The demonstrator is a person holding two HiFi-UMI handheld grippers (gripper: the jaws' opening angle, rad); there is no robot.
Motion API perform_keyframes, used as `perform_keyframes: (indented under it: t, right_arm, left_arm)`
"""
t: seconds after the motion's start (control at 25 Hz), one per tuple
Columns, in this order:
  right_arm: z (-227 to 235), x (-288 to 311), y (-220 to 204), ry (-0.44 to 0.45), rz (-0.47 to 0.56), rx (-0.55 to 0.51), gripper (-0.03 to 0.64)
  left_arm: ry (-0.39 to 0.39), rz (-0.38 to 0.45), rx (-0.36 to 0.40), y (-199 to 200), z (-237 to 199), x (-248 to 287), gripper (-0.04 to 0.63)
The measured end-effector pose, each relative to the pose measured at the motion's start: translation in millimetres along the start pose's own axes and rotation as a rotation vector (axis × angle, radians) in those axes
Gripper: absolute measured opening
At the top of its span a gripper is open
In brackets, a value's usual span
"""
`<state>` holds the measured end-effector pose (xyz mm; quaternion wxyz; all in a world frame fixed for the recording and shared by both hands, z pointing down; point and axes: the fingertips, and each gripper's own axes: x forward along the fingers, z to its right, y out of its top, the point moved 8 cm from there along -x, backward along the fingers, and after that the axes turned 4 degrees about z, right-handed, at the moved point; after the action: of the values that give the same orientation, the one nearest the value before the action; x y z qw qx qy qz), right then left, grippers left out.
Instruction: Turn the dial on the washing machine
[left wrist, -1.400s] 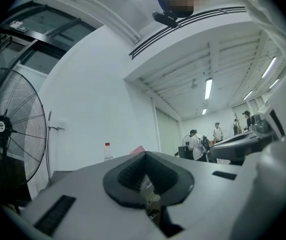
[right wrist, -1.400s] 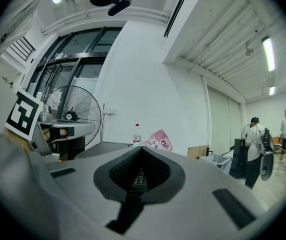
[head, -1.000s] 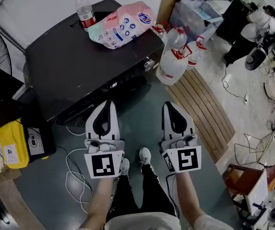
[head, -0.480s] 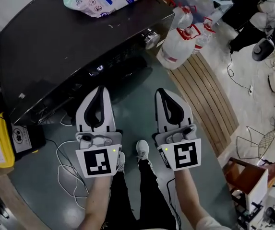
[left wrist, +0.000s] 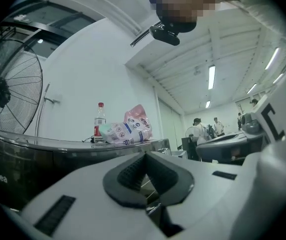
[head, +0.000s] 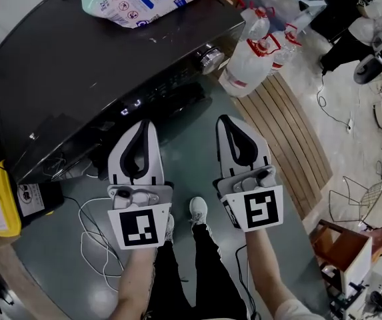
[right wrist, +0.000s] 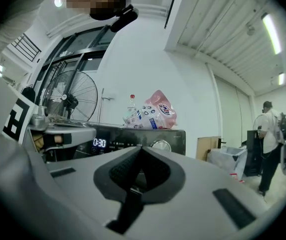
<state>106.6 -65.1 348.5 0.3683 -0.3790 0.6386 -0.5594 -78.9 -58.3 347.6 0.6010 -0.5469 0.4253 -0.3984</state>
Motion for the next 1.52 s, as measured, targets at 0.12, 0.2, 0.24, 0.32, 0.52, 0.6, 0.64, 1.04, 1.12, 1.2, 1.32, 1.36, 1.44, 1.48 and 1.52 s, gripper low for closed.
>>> perform_keyframes:
  t: [0.12,0.2,0.24,0.32,0.52,0.6,0.64,1.04,1.12,1.2,1.32,1.36,1.44,1.48,1.52]
  right_arm:
    - [9,19,6,0.078,-0.004,0.023,0.024]
    - [17,32,11,0.103,-0.006,0.022,0.092]
    - [21,39,12,0.109,-0.012,0.017,0.163]
    - [30,52,11,0.129,-0.036,-0.007,0.259]
    - [53,79,0,0.179,-0.063,-0.020,0.282]
    - [61,88,-4,0.180,-0.080,-0.033,0.282]
    - [64,93,-8,0.179,-0.092,-0.042,0.282]
    - [71,110,-31,0.230,-0.158,-0.095,0.281]
    - [70,112,-31,0.245,-0.153,-0.107,0.281]
    - [70,114,-31,0.260,-0.153,-0.119,0.281]
    - [70,118,-30,0.278,-0.157,-0.141,0.278]
    - [70,119,-30,0.281,-0.157,-0.148,0.278]
    - [69,119,-30,0.281,-0.152,-0.156,0.276]
    - [69,119,-30,0.278,-0.150,-0.157,0.276]
    - [69,119,-30,0.275,-0.149,-0.158,0.276]
  left_arm:
    - [-0.006,-0.005,0.002,0,-3,4,-0.001]
    - [-0.008,-0.010,0.006,-1,-3,5,-0.002]
    - [-0.009,-0.011,0.007,-2,-3,5,0.000]
    - [-0.009,-0.012,0.006,-2,-3,6,-0.001]
    - [-0.017,-0.029,0.011,-8,-1,5,0.000]
    - [-0.015,-0.039,0.013,-11,-2,4,0.000]
    - [-0.012,-0.043,0.015,-12,-3,4,0.000]
    - [0.003,-0.062,0.002,-27,-5,7,0.000]
    - [0.004,-0.065,0.000,-29,-6,8,0.000]
    - [0.005,-0.067,-0.005,-31,-6,8,0.000]
    - [0.005,-0.067,-0.009,-34,-7,10,0.000]
    - [0.006,-0.069,-0.010,-34,-7,10,0.000]
    - [0.007,-0.074,-0.012,-36,-8,11,0.000]
    - [0.008,-0.074,-0.013,-36,-9,11,0.000]
    - [0.008,-0.073,-0.014,-37,-9,12,0.000]
